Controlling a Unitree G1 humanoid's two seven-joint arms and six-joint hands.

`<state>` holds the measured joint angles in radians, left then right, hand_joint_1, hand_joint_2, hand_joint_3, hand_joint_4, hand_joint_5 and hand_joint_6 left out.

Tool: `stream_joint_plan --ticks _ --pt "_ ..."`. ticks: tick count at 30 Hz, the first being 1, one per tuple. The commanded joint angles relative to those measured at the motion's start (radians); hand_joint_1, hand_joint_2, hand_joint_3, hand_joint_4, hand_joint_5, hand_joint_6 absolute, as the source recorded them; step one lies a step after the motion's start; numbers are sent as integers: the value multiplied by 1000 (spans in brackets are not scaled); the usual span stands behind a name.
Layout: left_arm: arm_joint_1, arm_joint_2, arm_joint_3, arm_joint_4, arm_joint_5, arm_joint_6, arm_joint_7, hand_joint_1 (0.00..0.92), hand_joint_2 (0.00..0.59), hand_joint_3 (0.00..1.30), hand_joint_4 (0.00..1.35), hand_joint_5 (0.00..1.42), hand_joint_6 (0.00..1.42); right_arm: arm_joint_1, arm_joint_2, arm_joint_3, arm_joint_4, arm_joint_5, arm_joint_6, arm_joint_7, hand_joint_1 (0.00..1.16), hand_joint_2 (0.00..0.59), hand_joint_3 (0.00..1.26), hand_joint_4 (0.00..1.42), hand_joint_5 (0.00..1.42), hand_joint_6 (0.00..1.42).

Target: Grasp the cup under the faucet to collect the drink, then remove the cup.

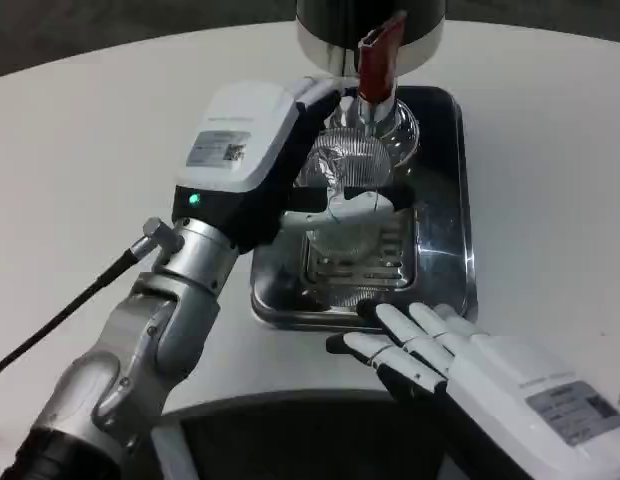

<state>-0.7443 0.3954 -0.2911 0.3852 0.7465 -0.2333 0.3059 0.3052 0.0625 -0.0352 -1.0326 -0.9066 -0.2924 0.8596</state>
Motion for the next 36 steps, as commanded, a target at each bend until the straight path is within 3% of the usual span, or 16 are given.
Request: stream_joint_plan --ticks 1,19,36 --pt "38 19 20 -34 -22 -30 -1 188 94 333 201 523 999 12 17 6 -15 7 -7 0 453 484 146 9 0 32" --pt "123 26 73 -78 -45 -93 53 200 116 395 276 573 927 10 11 8 -15 3 9 6 453 484 155 11 0 33" --pt "257 55 207 -284 -89 -118 52 222 126 432 305 590 939 20 15 6 -15 15 -10 3 453 484 164 11 0 33"
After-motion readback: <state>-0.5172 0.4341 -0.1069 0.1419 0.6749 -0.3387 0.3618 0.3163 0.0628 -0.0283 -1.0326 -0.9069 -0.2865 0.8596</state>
